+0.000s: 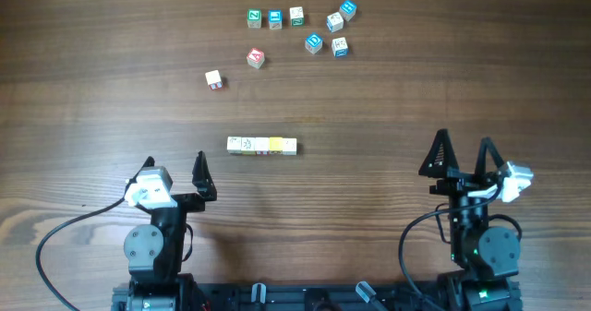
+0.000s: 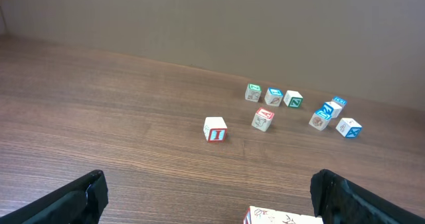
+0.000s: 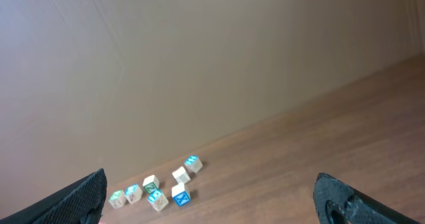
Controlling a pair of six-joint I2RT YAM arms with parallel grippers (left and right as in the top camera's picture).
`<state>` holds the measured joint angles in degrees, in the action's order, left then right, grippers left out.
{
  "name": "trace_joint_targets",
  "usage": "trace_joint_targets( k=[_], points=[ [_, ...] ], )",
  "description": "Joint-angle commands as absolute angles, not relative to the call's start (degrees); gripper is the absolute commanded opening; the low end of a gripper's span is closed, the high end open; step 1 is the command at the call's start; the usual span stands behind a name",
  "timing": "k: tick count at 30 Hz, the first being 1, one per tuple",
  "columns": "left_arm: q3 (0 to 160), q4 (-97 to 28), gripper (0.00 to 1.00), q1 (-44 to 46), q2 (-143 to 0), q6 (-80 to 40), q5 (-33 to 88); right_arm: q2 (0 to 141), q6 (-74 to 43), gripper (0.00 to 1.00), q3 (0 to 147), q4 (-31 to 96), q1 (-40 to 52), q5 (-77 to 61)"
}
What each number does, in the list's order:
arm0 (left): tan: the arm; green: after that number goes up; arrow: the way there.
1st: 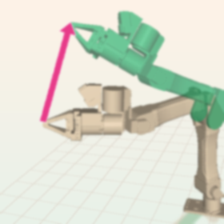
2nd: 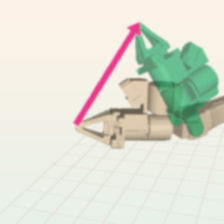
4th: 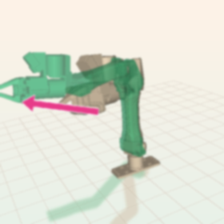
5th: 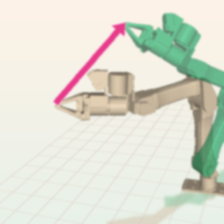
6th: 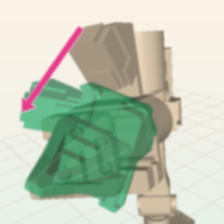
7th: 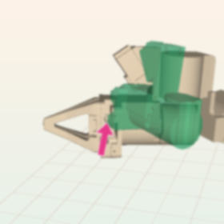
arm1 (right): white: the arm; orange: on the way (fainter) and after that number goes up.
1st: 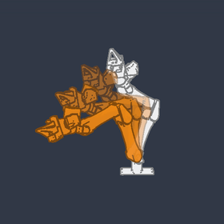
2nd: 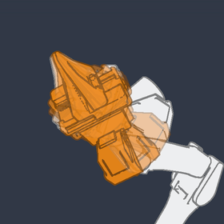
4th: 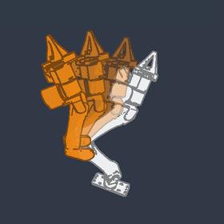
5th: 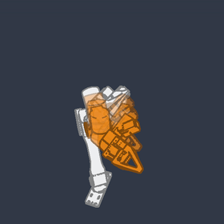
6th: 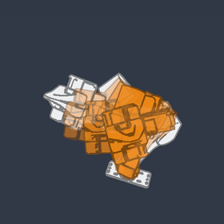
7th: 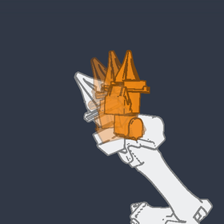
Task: Form a horizontal line
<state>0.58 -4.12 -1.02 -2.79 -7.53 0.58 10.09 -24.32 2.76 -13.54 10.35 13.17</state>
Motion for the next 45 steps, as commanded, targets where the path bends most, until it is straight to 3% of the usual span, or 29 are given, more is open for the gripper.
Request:
trace_joint_targets(
  k=[1, 13, 19, 45],
  points=[
    [0.34, -4.36, 1.00, -1.13, -2.63, -6.20, 1.50, 6.96, -24.16, 1.00, 0.43, -15.70, 10.41, 13.74],
    [0.34, -4.36, 1.00, -1.13, -2.63, -6.20, 1.50, 0.19, -24.16, 1.00, 0.30, -15.42, 10.41, 13.74],
    [0.34, -4.36, 1.00, -1.13, -2.63, -6.20, 1.50, 0.19, -24.14, 1.00, 0.30, -2.44, 10.46, 13.74],
    [0.34, -4.36, 1.00, -1.13, -2.63, -6.20, 1.50, 3.60, -24.16, 1.00, 0.30, -1.56, 13.65, 13.74]
  ],
)
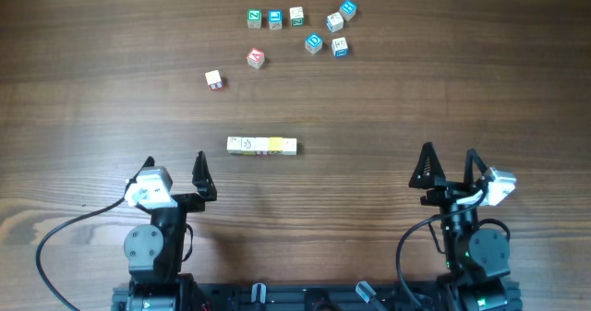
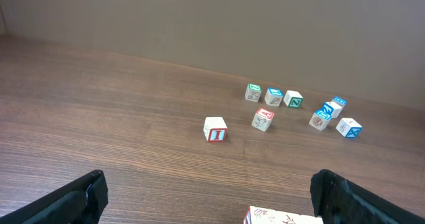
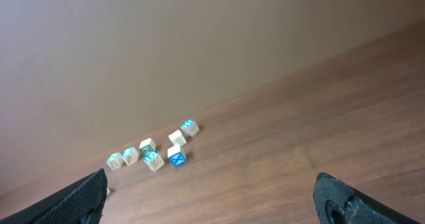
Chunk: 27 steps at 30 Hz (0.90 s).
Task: Form a horizontal line
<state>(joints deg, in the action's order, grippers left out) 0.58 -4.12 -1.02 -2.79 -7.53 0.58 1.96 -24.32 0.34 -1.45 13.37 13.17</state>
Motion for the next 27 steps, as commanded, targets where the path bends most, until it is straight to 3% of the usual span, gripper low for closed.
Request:
trace_joint_targets(
  k=[1, 12, 27],
  points=[
    [0.34, -4.36, 1.00, -1.13, -2.63, -6.20, 1.50, 4.19, -24.16, 1.00, 0.30, -1.58, 13.65, 13.74],
    [0.34, -4.36, 1.00, -1.13, -2.63, -6.20, 1.50, 0.16, -24.18, 1.00, 0.30, -1.58, 7.09, 13.74],
    [0.34, -4.36, 1.00, -1.13, -2.63, -6.20, 1.50, 0.21, -24.18, 1.00, 0.30, -1.58, 6.87, 13.74]
  ],
)
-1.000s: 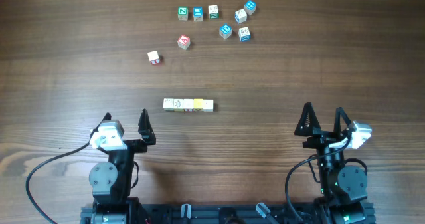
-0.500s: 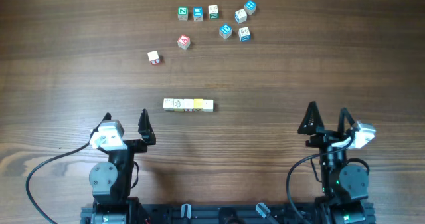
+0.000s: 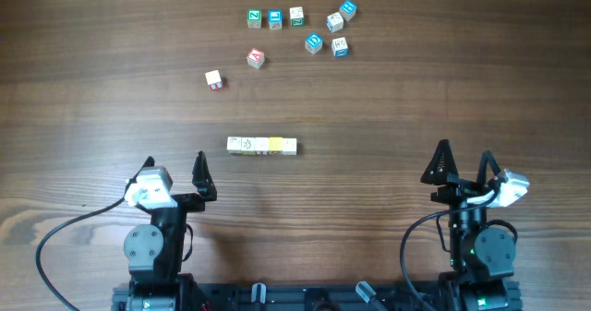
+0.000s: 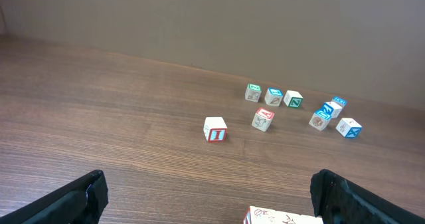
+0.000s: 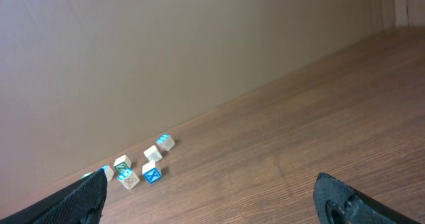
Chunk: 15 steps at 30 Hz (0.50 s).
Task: Form a horizontal line
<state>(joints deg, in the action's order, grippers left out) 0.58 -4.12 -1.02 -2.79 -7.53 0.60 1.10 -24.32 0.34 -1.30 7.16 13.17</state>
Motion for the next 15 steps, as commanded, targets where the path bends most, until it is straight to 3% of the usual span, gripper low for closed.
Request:
trace_joint_targets(
  k=[1, 15],
  points=[
    [0.34, -4.36, 1.00, -1.13, -2.63, -6.20, 1.50, 0.21, -24.14, 1.00, 0.30, -1.58, 6.87, 13.74],
    [0.34, -4.36, 1.00, -1.13, -2.63, -6.20, 1.50, 0.21, -23.94, 1.00, 0.30, -1.61, 6.87, 14.57]
  ],
)
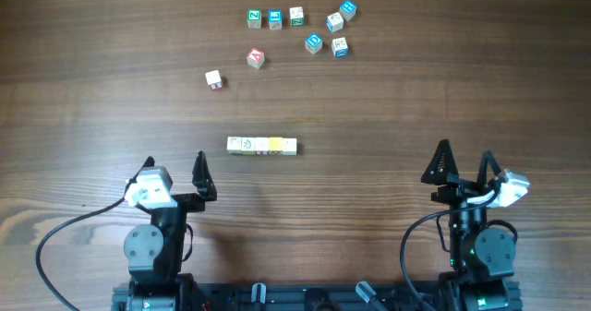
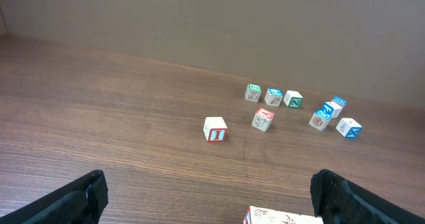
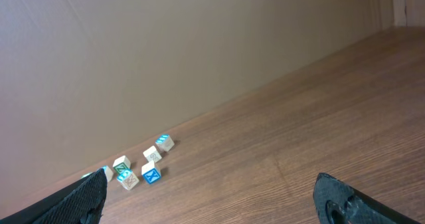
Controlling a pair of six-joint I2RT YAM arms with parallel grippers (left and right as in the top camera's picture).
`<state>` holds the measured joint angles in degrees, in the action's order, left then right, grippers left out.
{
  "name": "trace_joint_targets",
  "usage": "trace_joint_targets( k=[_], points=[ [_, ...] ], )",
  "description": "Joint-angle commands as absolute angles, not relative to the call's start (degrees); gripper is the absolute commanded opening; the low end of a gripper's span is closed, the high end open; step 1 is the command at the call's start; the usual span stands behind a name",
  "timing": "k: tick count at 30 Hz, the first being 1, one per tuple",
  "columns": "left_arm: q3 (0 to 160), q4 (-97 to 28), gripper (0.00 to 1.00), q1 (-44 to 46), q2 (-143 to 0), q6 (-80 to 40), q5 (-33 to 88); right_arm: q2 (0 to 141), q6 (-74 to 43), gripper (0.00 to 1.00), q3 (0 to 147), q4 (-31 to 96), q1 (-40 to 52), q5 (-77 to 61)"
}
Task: Form a horizontal line
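Note:
A short row of cream and yellow blocks [image 1: 262, 146] lies side by side at the table's middle; its left end [image 2: 282, 217] shows at the bottom of the left wrist view. Loose letter blocks lie far back: a cluster [image 1: 300, 23], a red-topped one [image 1: 256, 58] and a red-marked one [image 1: 214, 79]. My left gripper [image 1: 174, 168] stands open near the front left, empty. My right gripper [image 1: 464, 161] stands open at the front right, empty, well apart from the row.
The wooden table [image 1: 416, 80] fills the view. A brown wall [image 3: 166, 64] rises behind its far edge. Arm bases and a black cable [image 1: 55, 246] sit along the front edge.
My right gripper stood open at the front right, then a little further left and nearer, then back to the right, where it stays now. The left gripper and all blocks have not moved.

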<state>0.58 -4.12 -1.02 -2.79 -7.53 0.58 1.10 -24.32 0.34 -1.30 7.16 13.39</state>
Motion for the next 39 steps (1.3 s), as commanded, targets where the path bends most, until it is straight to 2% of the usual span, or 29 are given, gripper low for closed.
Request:
trace_joint_targets(
  k=[1, 3, 7, 10, 39],
  points=[
    [0.34, -4.36, 1.00, -1.13, -2.63, -6.20, 1.50, 0.21, -23.92, 1.00, 0.30, -1.61, 6.87, 14.55],
    [0.34, -4.36, 1.00, -1.13, -2.63, -6.20, 1.50, 0.21, -21.89, 1.00, 0.30, -1.63, 6.87, 14.48],
    [0.34, -4.36, 1.00, -1.13, -2.63, -6.20, 1.50, 0.21, -1.32, 1.00, 0.30, -1.32, 6.90, 6.92],
    [0.34, -4.36, 1.00, -1.13, -2.63, -6.20, 1.50, 0.21, 7.01, 1.00, 0.30, -0.47, 6.87, 0.56],
    [0.34, -4.36, 1.00, -1.13, -2.63, -6.20, 1.50, 0.21, 7.53, 1.00, 0.30, -0.30, 6.87, -1.41]
  ],
)
